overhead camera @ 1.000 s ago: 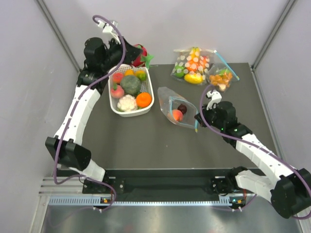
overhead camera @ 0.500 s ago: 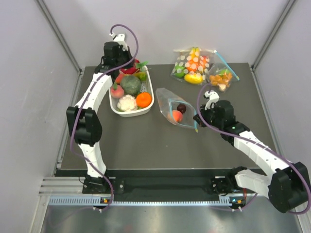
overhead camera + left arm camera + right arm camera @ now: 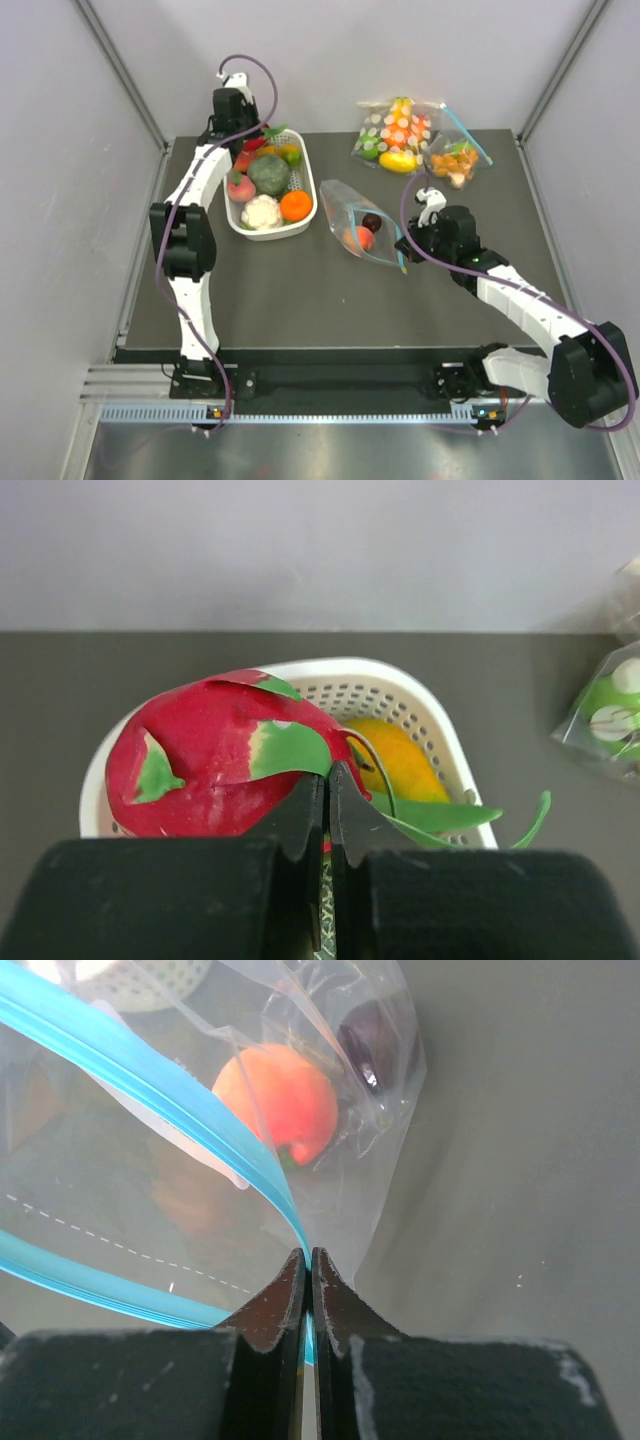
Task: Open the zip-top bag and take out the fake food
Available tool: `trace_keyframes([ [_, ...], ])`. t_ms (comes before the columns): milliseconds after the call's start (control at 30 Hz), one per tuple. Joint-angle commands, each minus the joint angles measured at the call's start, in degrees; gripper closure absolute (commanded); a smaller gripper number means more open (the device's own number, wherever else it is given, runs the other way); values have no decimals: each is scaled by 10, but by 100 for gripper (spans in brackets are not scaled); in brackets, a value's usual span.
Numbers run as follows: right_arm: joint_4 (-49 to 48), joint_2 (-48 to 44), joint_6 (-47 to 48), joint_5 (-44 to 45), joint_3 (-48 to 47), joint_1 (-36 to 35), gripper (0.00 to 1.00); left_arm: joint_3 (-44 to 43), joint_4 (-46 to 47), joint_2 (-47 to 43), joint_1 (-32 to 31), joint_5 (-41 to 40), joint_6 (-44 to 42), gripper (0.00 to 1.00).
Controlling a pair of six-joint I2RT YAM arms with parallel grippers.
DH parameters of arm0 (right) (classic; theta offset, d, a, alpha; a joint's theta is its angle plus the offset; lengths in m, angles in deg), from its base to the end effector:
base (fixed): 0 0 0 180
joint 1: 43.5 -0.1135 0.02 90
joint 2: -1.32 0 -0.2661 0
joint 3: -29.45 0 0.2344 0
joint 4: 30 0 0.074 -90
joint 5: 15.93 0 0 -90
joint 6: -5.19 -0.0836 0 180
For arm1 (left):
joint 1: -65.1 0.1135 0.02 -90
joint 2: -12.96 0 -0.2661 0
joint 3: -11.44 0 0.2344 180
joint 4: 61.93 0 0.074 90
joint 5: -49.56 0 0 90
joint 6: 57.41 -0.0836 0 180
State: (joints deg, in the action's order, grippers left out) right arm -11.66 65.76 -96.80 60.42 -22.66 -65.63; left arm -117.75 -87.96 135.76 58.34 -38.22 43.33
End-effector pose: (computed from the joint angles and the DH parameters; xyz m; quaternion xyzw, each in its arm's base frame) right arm 0.2406 0.1191 0.2243 -0.1348 0.8542 0.2429 0.4395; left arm 0.5413 -0.0674 0.3103 -0.0172 0.8171 -0.1033 0.5669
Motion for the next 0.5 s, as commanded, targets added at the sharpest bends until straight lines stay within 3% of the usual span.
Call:
trace_keyframes([
  [0,-28,11,7,-12,-25,8,100,19,74,-11,-2,-17,-2,100],
  [333,-27,13,5,-19,-24,8,100,95,98,-24,-4,-70,4,100],
  [367,-27,11,6,-20,-24,8,100,96,95,-21,-3,-69,3,98],
  [400,-25,9,5,-18,-24,8,100,98,94,-22,-4,-67,4,85],
  [467,-25,6,5,-18,-22,8,100,109,97,-33,-4,-59,8,69],
])
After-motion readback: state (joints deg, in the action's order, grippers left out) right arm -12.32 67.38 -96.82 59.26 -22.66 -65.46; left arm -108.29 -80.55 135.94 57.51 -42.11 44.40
